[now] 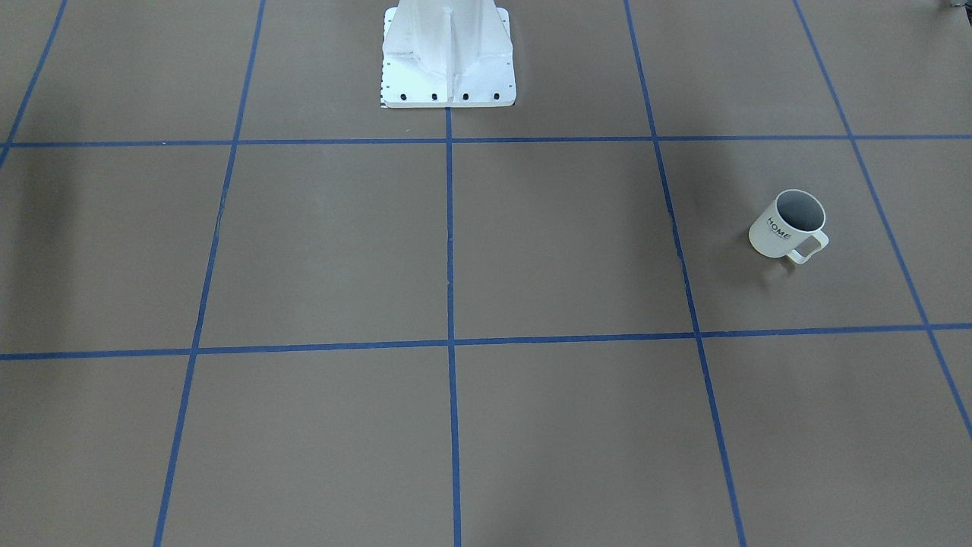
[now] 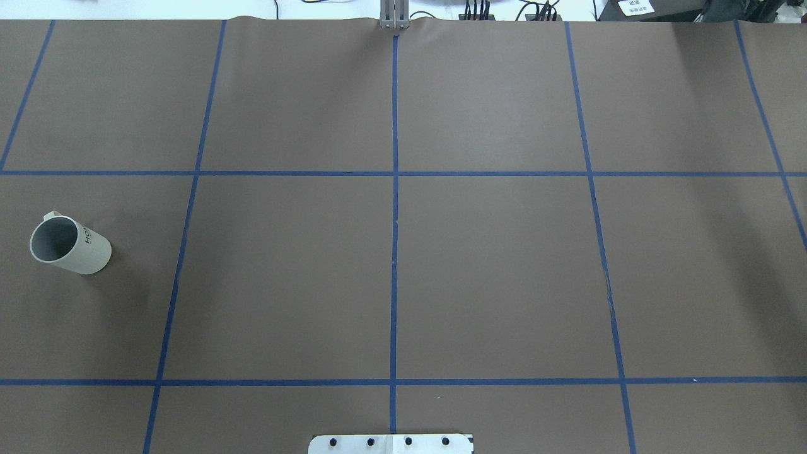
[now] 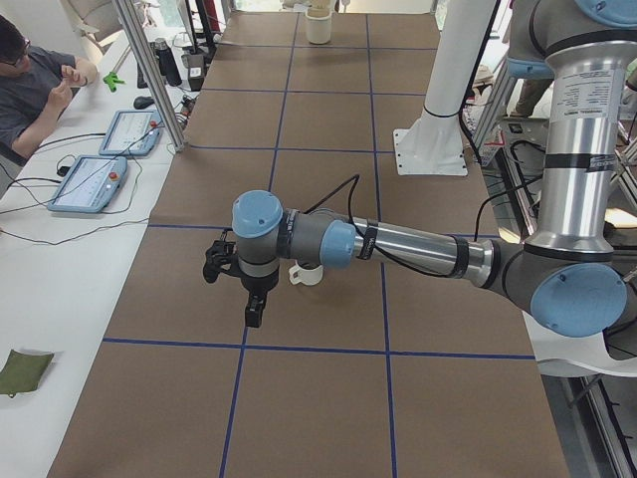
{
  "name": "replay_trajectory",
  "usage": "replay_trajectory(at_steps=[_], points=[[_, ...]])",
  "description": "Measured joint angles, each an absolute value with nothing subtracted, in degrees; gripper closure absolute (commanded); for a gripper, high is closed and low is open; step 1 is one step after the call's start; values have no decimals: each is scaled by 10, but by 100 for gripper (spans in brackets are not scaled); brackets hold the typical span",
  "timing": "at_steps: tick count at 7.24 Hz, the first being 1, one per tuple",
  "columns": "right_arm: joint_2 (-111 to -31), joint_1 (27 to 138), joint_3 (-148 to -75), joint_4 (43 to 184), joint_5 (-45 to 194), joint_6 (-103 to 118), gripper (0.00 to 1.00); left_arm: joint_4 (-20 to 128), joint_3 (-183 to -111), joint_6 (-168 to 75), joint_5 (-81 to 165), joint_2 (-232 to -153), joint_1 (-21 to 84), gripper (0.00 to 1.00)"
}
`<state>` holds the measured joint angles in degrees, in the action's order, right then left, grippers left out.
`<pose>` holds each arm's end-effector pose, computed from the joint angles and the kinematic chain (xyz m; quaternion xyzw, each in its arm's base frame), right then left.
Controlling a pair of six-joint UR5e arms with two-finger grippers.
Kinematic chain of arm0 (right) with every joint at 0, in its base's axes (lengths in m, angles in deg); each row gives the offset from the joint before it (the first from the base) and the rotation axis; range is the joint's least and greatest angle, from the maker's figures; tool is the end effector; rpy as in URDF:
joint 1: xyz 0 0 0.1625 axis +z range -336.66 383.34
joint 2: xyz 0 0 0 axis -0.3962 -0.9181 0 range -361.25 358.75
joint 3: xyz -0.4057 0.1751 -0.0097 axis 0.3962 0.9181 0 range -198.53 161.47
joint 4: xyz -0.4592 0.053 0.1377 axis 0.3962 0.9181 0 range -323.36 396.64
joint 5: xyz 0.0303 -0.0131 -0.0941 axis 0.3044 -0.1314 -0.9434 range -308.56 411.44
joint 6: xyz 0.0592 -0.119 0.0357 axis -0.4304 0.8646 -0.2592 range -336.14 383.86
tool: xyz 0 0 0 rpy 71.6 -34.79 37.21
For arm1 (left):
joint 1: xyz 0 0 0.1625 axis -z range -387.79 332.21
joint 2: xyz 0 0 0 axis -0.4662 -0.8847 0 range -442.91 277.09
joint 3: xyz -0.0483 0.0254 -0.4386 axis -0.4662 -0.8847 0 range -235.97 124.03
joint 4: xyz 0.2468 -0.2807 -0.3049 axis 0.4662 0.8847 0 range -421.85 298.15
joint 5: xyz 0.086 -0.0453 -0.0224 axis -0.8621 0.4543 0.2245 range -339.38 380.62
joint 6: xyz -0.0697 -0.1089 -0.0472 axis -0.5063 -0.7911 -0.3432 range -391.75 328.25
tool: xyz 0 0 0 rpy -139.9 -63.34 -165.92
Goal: Left arm hands cup to right arm to dump lemon
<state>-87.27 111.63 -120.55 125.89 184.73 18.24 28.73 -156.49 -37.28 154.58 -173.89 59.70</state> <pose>0.0209 -0.6016 0.5429 0.1118 -0.3728 -0.0223 0.9209 -0.0123 -0.5812 0.5879 0.0712 0.3781 0.0151 0.9229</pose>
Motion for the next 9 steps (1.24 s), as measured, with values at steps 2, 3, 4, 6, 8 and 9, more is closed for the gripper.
replay_trajectory(at_steps=[2, 3, 4, 6, 8, 9], points=[[-874, 1106, -1209, 1244, 1862, 183, 0, 307, -1619, -541, 1565, -1721, 521, 0], [-882, 1105, -1209, 1222, 1873, 181, 0, 332, -1647, -620, 1560, -1697, 483, 0], [-889, 1104, -1210, 1204, 1887, 170, 0, 371, -1658, -691, 1541, -1679, 445, 0], [-885, 1100, -1219, 1194, 1913, 129, 0, 456, -1637, -788, 1492, -1663, 375, 0], [-865, 1085, -1230, 1195, 1919, 104, 0, 502, -1605, -810, 1480, -1662, 346, 0], [-854, 1078, -1231, 1195, 1920, 92, 0, 509, -1597, -812, 1479, -1664, 335, 1]])
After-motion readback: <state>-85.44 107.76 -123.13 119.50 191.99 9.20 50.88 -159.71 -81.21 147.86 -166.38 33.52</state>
